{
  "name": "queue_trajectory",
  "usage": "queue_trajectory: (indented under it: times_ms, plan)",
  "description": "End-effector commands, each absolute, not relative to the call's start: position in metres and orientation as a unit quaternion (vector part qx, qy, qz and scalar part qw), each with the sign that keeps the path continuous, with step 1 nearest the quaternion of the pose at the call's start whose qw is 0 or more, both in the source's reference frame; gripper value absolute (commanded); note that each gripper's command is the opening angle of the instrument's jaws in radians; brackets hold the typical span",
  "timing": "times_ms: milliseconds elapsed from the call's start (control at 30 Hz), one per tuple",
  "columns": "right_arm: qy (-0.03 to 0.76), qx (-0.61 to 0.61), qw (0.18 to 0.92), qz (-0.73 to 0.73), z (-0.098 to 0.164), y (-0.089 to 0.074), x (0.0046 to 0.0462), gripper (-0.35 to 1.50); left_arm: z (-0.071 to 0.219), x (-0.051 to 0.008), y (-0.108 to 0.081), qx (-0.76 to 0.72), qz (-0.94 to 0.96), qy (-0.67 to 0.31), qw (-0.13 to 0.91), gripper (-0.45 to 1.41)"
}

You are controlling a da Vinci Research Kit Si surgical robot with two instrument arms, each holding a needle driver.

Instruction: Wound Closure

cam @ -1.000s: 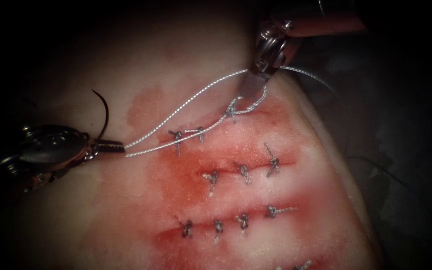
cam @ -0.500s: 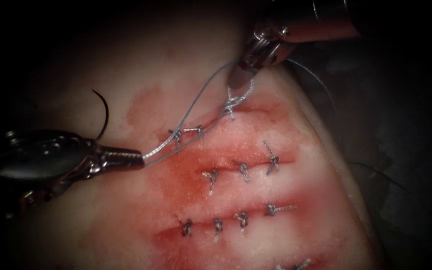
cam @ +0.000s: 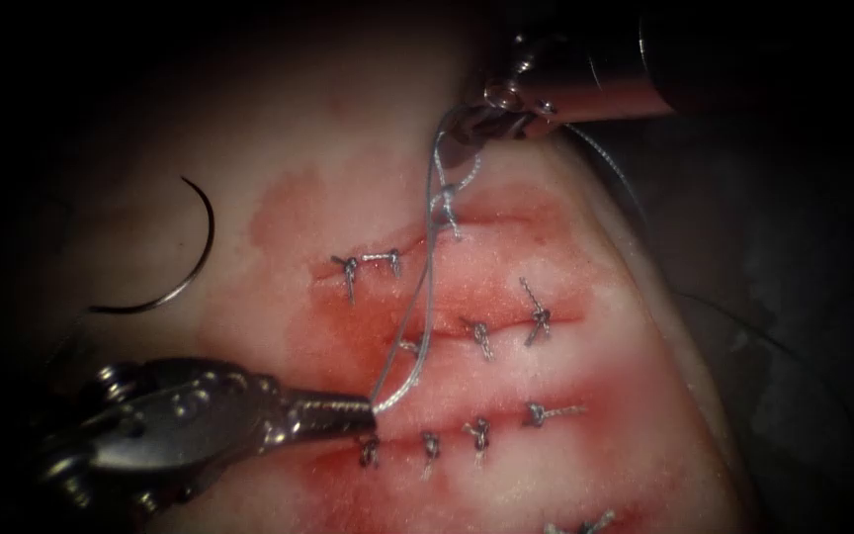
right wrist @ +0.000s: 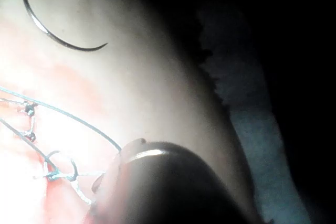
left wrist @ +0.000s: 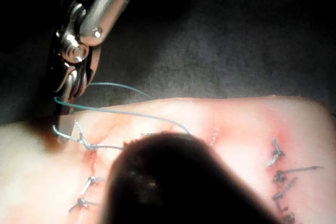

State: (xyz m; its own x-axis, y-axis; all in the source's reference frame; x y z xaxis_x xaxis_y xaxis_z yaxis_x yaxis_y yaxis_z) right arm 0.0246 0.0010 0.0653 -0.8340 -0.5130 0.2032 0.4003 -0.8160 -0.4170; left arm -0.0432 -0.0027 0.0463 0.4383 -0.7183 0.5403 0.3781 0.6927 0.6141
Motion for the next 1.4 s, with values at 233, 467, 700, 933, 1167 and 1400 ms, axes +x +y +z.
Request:
queue_trajectory:
  times_ms: [233,467,700,933,1167,1400]
  plan:
    - [0.166,-0.152,0.245,-0.943,0.066,0.002,0.0249,-0.35,0.047,-0.0470,-0.005,0.241,-0.326,-0.408,0.818,-0.45]
    - [0.153,-0.152,0.234,-0.948,0.066,0.002,0.0247,-0.35,0.047,-0.0492,-0.007,0.268,-0.321,-0.405,0.813,-0.45]
    - [0.140,-0.150,0.240,-0.949,0.067,0.003,0.0247,-0.35,0.048,-0.0505,-0.010,0.295,-0.321,-0.392,0.810,-0.45]
    - [0.125,-0.144,0.250,-0.949,0.067,0.002,0.0247,-0.35,0.048,-0.0514,-0.012,0.326,-0.333,-0.376,0.801,-0.45]
    - [0.113,-0.126,0.270,-0.948,0.068,0.001,0.0247,-0.35,0.049,-0.0521,-0.014,0.351,-0.331,-0.364,0.797,-0.45]
    - [0.114,-0.106,0.297,-0.942,0.068,0.001,0.0241,-0.35,0.049,-0.0523,-0.015,0.374,-0.334,-0.346,0.793,-0.45]
